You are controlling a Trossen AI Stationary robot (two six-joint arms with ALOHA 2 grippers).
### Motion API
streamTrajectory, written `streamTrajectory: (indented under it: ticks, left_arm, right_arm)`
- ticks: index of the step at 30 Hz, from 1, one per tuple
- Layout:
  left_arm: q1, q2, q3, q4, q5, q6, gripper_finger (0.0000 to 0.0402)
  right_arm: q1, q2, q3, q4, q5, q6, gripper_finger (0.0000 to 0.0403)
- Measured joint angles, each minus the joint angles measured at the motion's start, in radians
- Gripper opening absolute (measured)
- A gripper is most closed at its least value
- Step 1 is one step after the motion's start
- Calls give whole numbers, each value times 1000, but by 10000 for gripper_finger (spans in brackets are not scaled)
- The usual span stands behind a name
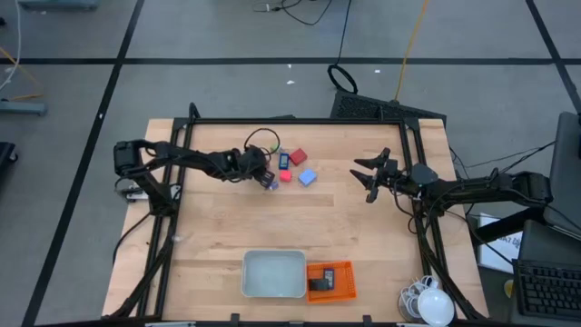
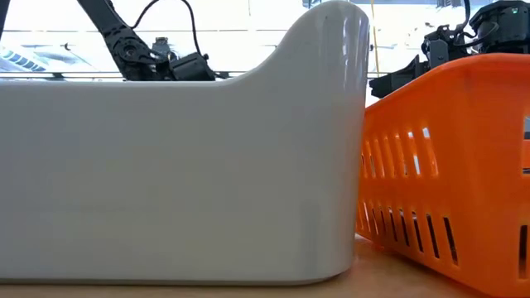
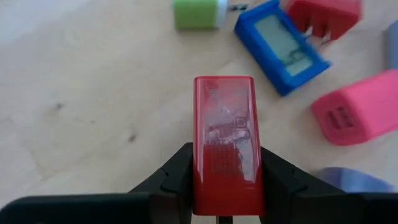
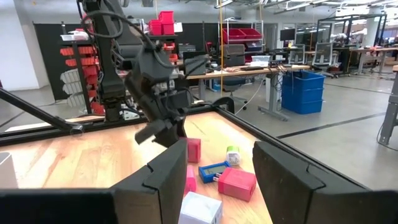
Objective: Pick & Place Office items
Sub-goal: Put the left red charger adapter into the gray bin
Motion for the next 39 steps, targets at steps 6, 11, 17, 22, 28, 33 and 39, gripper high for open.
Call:
streamTrajectory:
  ticks: [6, 11, 17, 22, 28, 33, 39]
  left_arm:
    - [-10, -113, 0, -15, 0, 58, 136]
    - [-42, -224, 0, -14, 40, 123, 121]
    - [-101, -339, 0, 4, 78, 186, 134]
    - [-166, -409, 1, 16, 78, 203, 132]
    - [-249, -455, 1, 26, 77, 196, 120]
    - [-327, -459, 1, 32, 76, 179, 138]
    - [-435, -459, 1, 66, 76, 177, 121]
  right_arm:
    - [0, 0, 0, -1, 0, 0, 171]
    - [0, 0, 0, 0, 0, 0, 171]
    - [0, 0, 0, 1, 0, 0, 171]
    - [0, 0, 0, -1, 0, 0, 171]
    - [0, 0, 0, -5, 0, 0, 171]
    - [0, 0, 0, -5, 0, -9, 171]
    - [0, 0, 0, -5, 0, -11, 171]
